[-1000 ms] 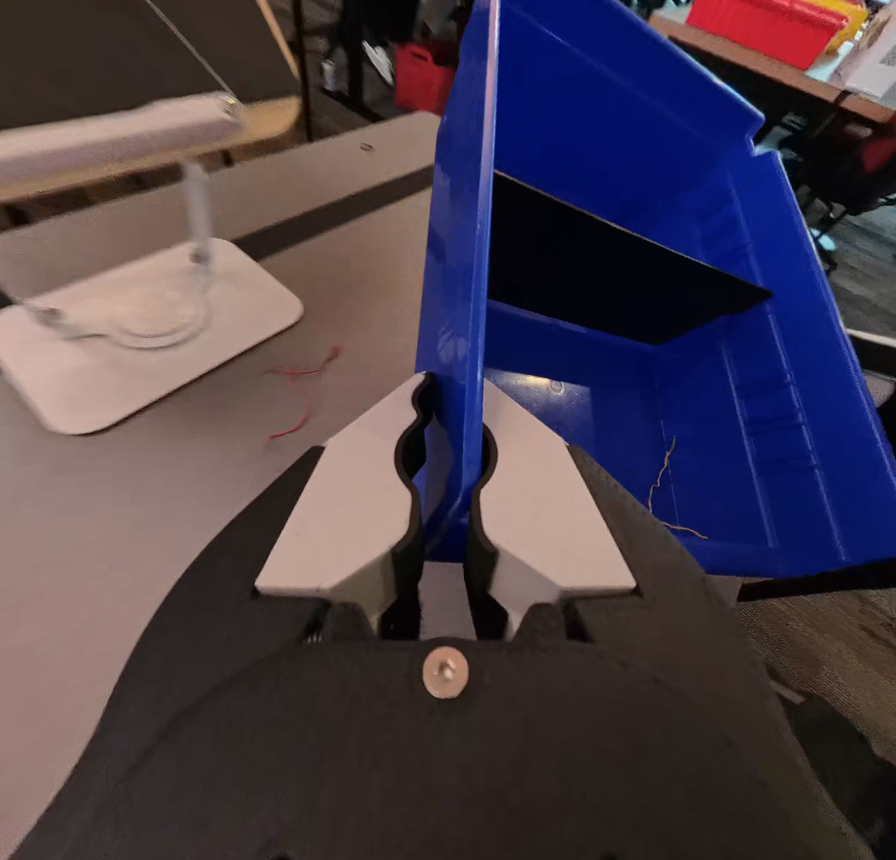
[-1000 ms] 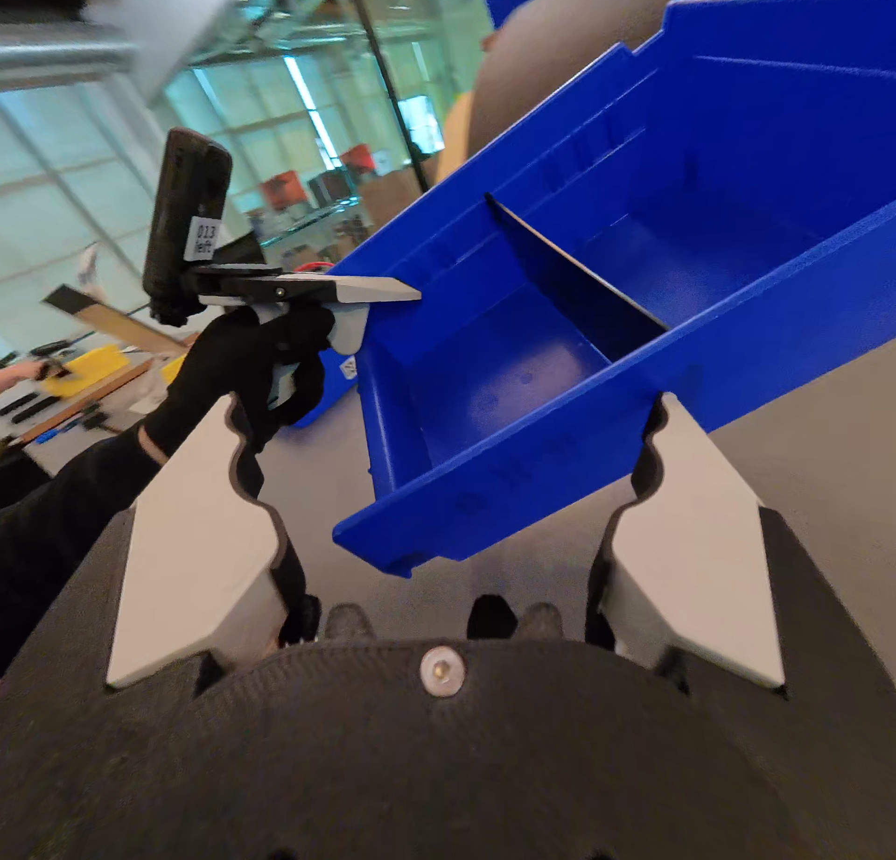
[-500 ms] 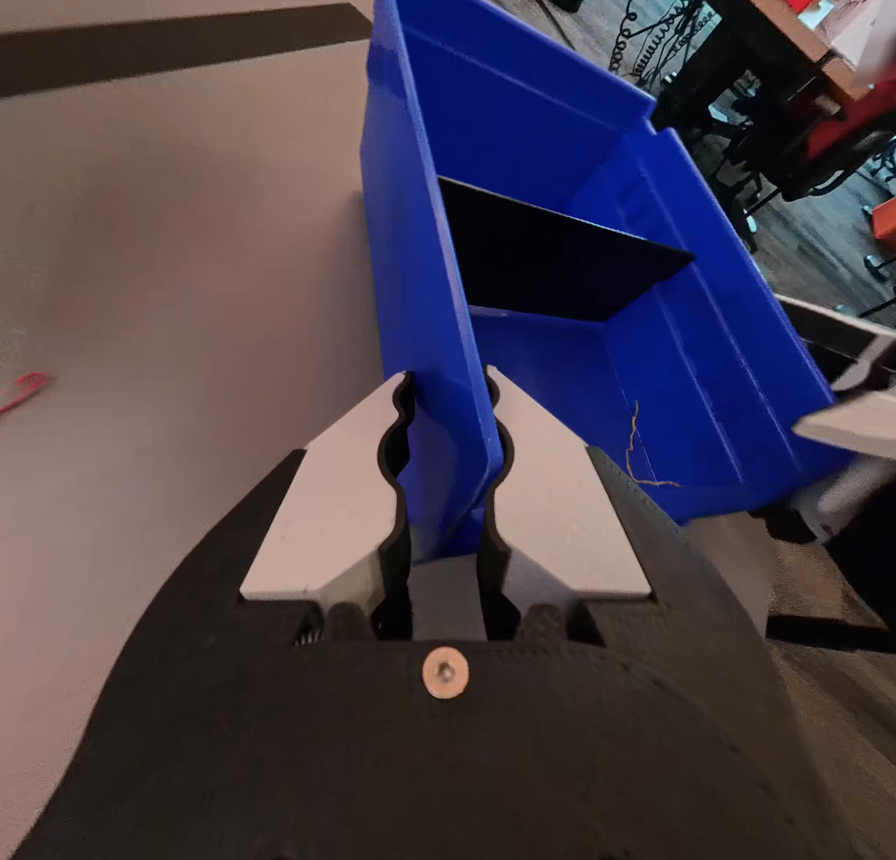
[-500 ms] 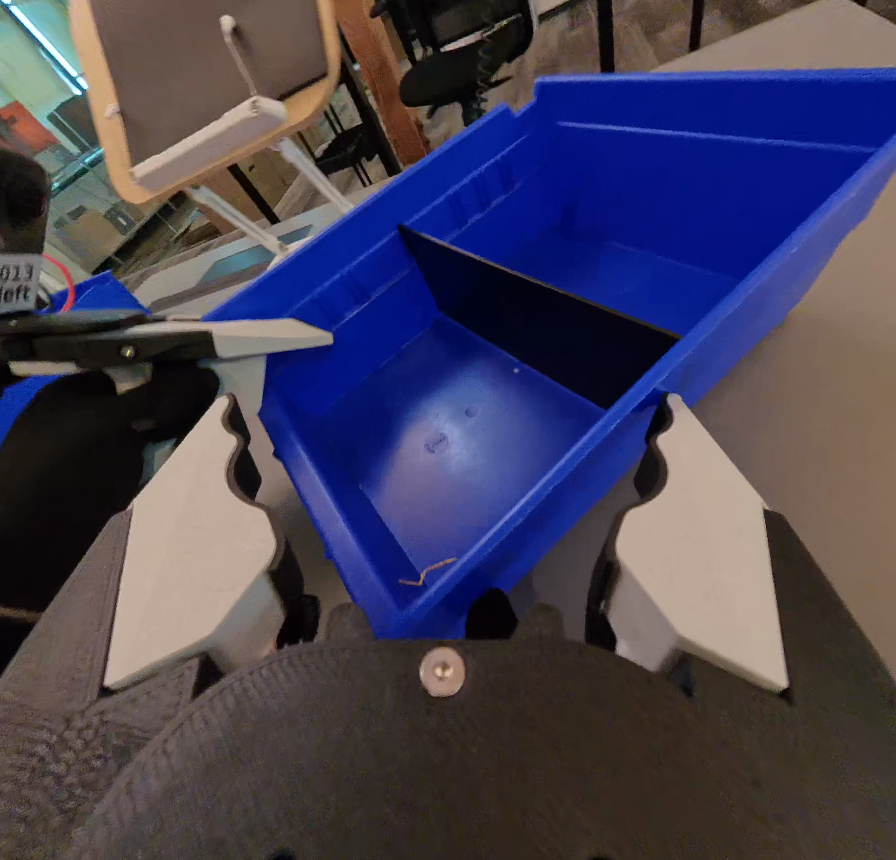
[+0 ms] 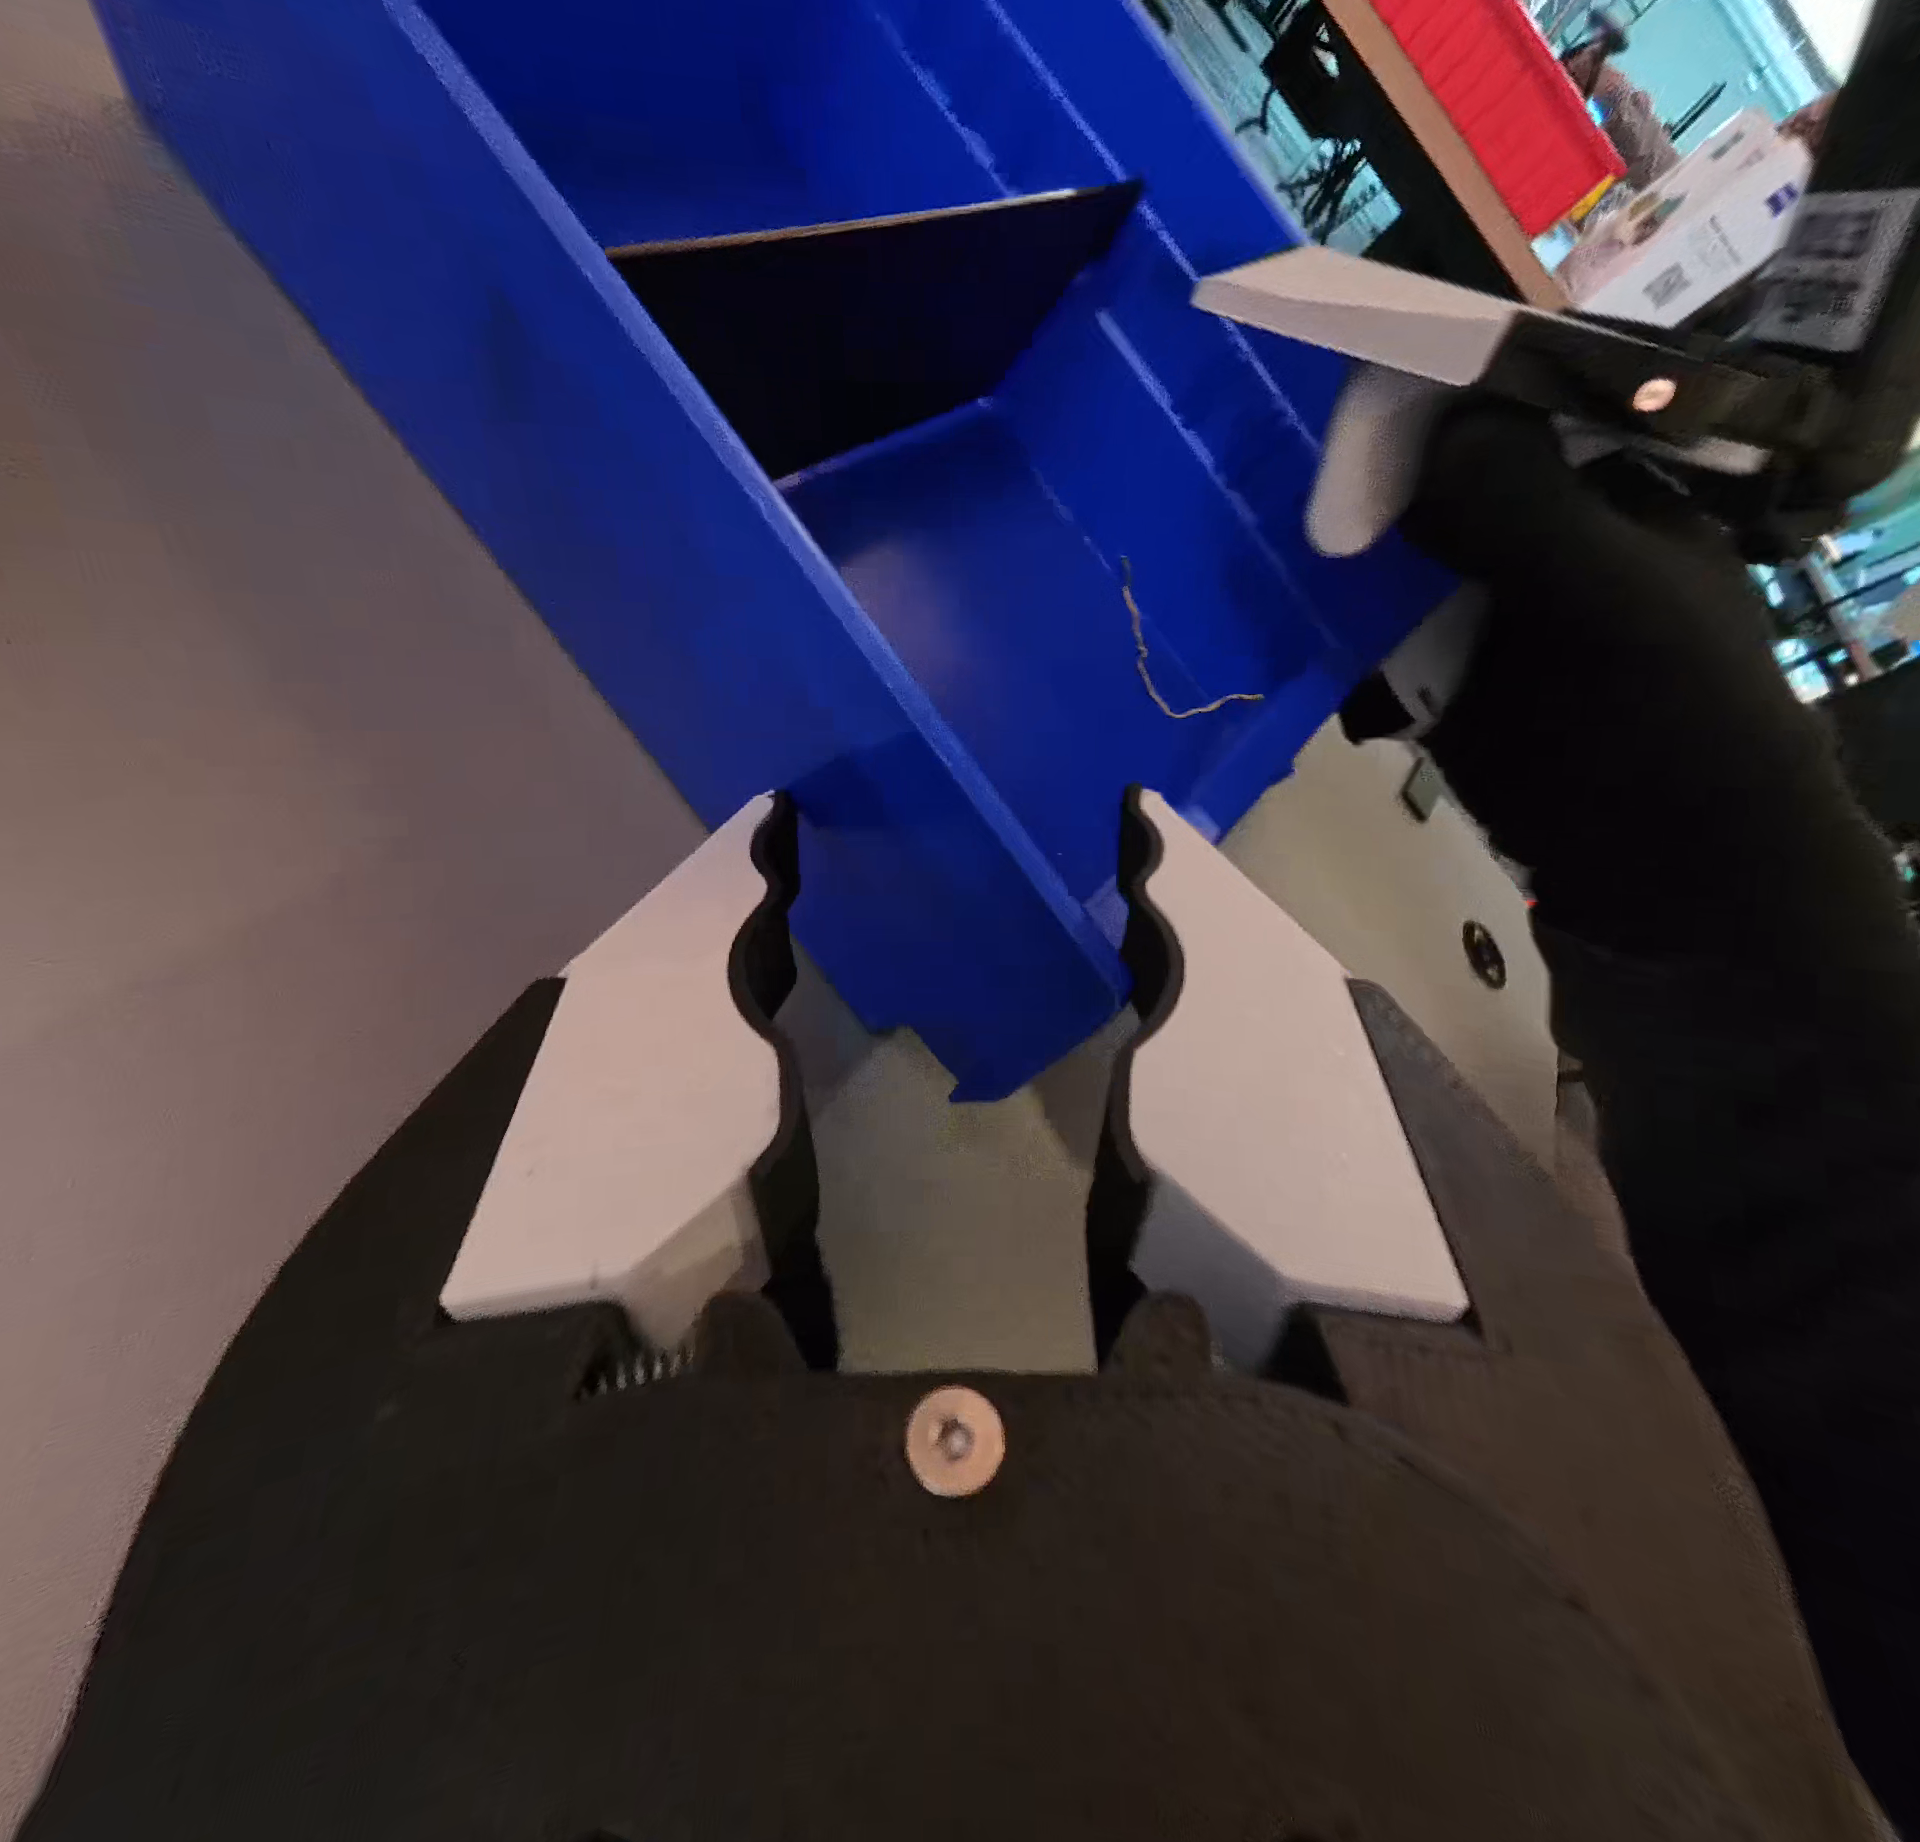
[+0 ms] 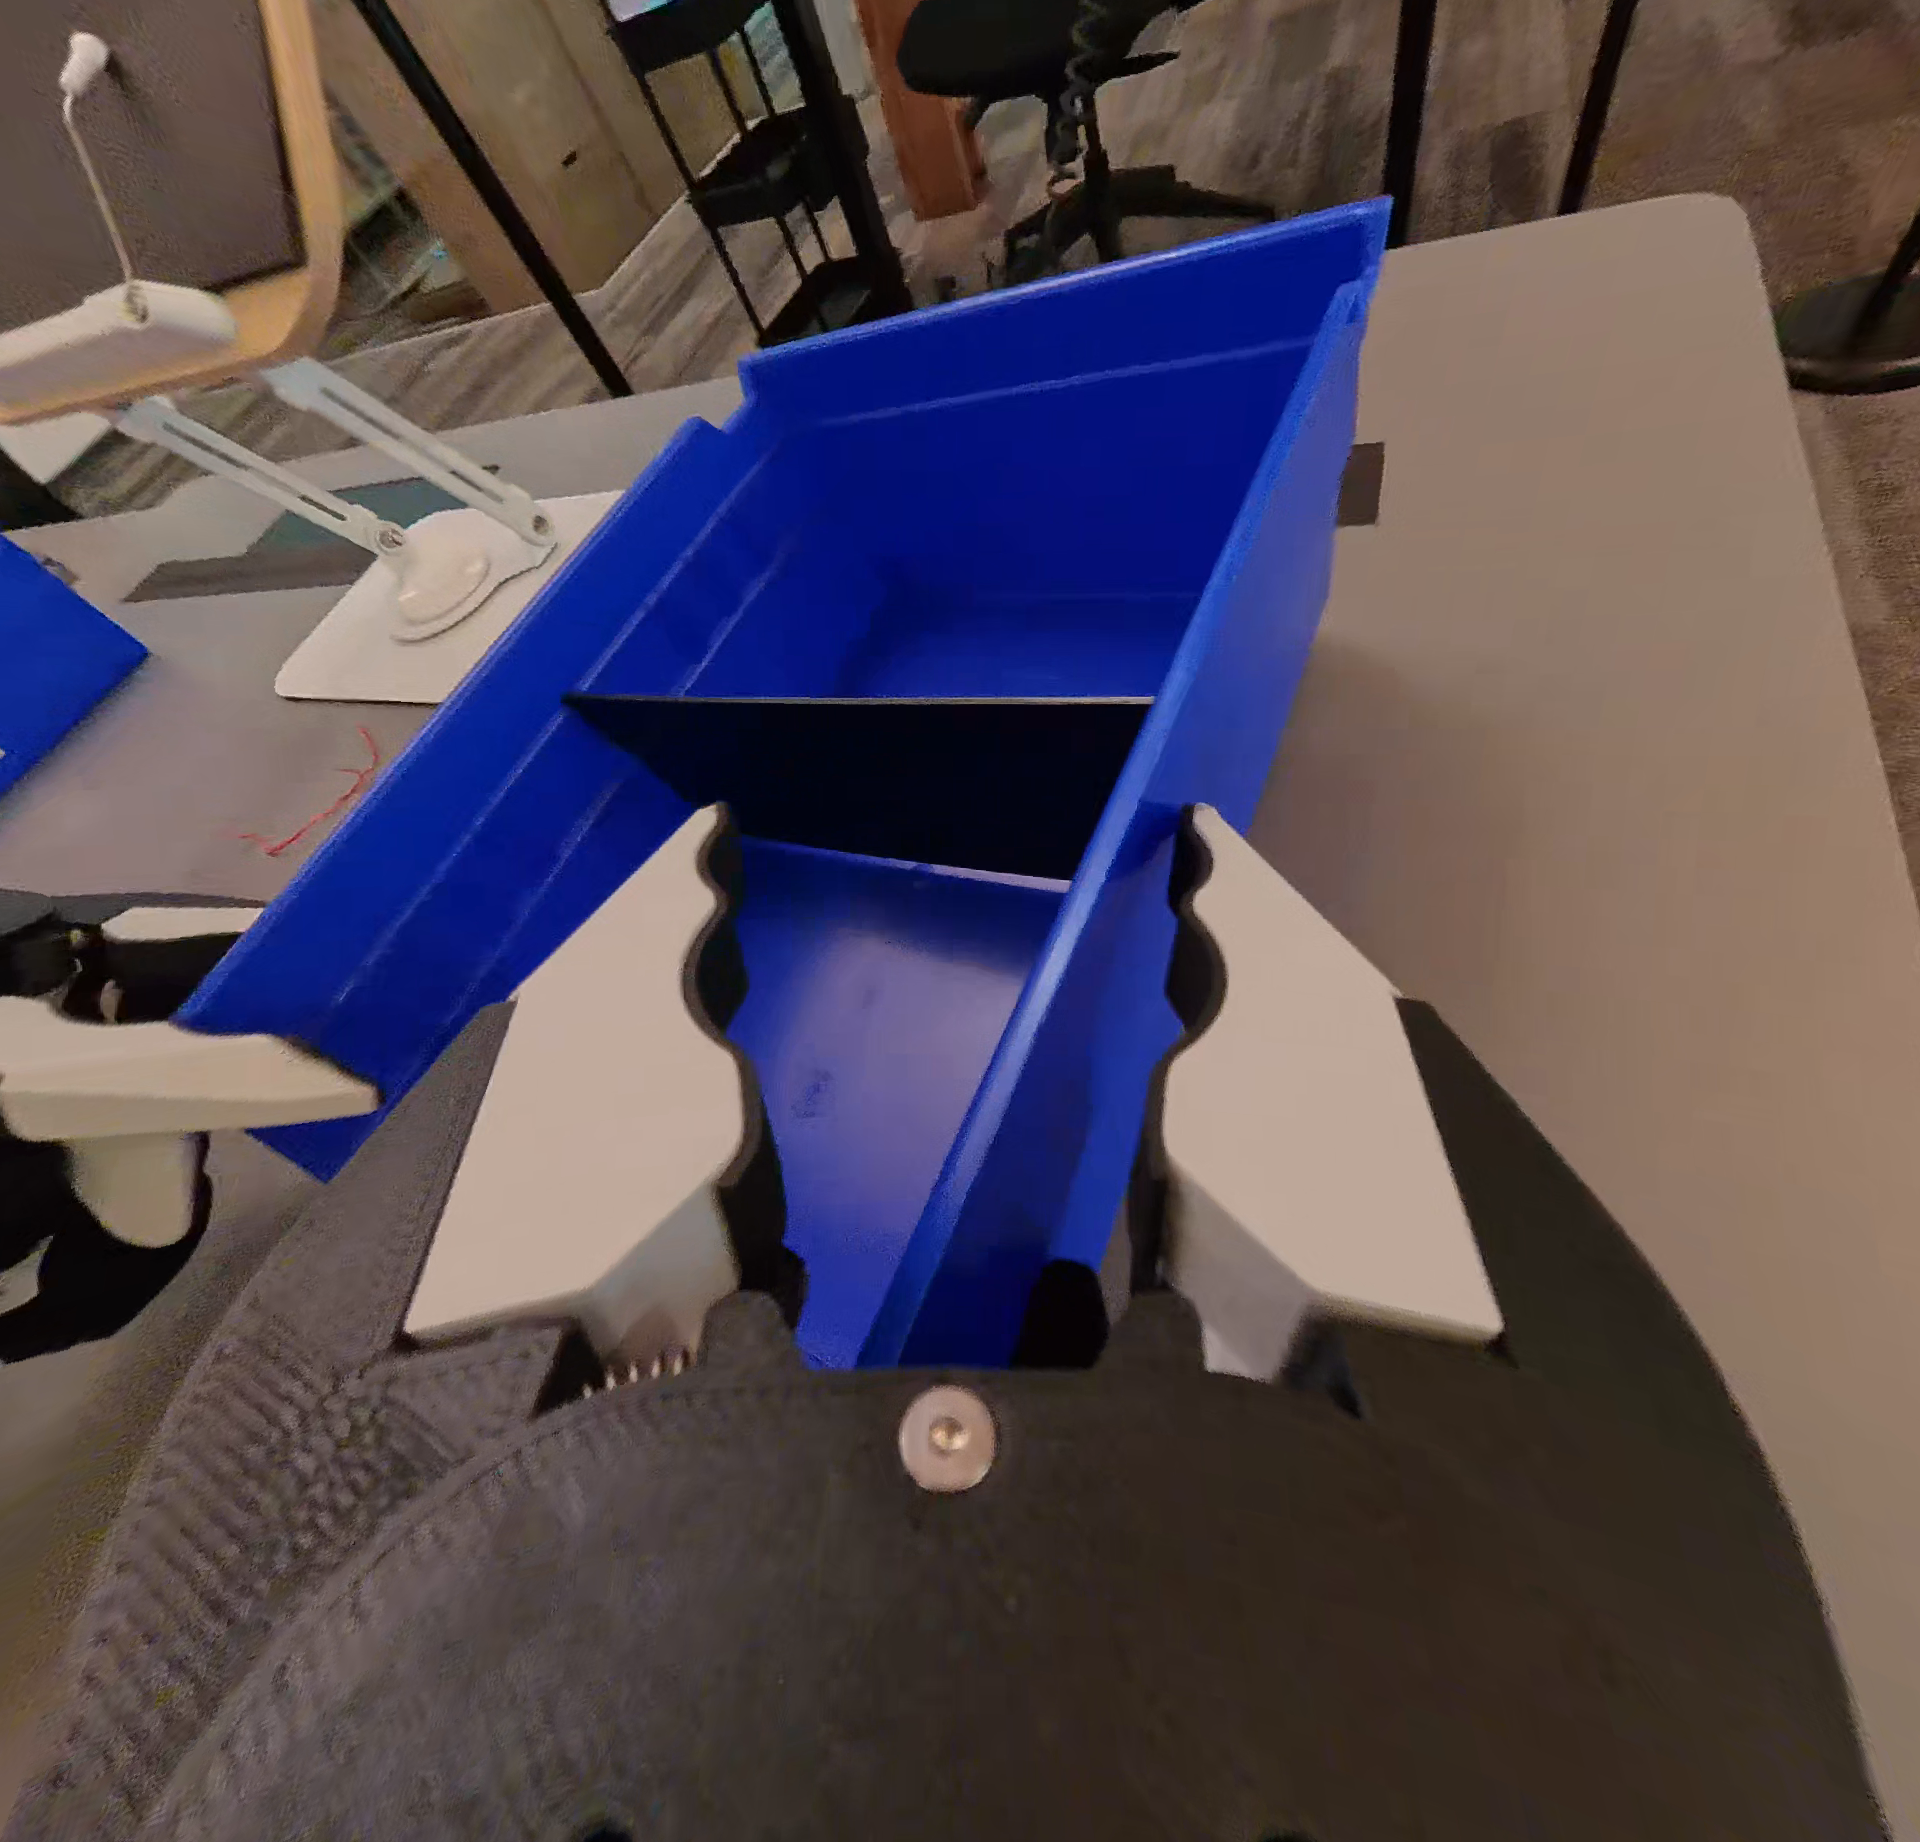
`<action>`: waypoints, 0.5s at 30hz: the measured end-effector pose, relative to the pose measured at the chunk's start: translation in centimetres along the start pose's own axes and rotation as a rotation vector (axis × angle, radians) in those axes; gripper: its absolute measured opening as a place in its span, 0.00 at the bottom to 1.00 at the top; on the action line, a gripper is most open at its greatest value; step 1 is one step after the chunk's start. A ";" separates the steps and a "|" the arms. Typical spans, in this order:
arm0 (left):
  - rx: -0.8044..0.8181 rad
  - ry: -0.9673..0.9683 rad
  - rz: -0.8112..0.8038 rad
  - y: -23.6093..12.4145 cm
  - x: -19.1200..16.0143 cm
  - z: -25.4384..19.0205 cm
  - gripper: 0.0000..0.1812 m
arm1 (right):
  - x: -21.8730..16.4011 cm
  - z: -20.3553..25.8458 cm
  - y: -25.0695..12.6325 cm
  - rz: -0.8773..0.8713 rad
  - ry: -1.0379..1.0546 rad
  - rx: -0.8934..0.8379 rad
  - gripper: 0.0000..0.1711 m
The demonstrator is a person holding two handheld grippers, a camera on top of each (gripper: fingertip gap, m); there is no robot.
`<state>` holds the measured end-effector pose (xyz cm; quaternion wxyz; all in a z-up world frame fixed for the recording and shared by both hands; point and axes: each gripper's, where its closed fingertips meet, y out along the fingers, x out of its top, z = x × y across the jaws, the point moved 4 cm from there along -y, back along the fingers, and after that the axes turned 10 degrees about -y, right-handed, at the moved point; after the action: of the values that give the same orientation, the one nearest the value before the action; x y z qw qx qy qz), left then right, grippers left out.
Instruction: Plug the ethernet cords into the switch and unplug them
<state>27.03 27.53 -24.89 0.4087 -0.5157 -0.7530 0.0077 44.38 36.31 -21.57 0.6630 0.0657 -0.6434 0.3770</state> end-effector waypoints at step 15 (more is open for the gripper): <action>-0.128 0.089 -0.089 -3.2 2.9 -2.1 0.42 | 4.0 -6.2 -3.4 -0.101 -0.254 -0.353 0.74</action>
<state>25.51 27.46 -20.32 0.4079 -0.5066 -0.7552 -0.0813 50.89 39.12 -17.65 0.5957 0.0278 -0.7738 0.2138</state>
